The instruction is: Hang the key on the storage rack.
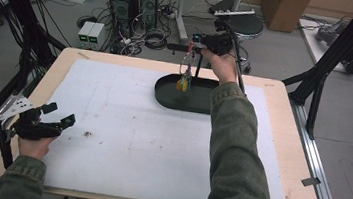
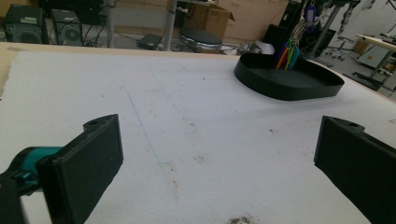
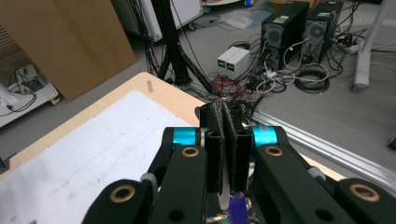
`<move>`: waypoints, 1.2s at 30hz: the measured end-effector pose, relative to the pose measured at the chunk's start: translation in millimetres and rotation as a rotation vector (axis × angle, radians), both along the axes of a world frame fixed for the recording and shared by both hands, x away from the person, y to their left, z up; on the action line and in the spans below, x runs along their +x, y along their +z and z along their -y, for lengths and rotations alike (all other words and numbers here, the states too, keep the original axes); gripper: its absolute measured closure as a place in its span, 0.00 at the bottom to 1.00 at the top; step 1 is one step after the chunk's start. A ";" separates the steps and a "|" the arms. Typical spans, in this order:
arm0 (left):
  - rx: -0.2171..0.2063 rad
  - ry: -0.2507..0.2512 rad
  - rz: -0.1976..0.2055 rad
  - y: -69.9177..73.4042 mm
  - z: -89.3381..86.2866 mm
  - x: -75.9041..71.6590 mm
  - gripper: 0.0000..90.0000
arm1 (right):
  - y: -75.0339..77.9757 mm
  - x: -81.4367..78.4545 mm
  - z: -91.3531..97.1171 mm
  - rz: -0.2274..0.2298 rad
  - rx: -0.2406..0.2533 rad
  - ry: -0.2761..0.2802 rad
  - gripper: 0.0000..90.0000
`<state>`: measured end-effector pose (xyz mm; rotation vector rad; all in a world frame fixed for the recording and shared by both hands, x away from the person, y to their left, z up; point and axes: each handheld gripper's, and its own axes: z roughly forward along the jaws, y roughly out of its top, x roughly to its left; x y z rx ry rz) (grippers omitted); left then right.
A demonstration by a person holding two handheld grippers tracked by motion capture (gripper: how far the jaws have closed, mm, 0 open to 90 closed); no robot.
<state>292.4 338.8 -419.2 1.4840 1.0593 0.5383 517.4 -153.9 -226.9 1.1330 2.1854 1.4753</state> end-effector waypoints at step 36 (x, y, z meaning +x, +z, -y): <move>-0.007 -0.006 -0.003 0.0 0.8 0.1 0.02 | -9.7 6.9 1.2 -0.063 0.037 0.010 0.71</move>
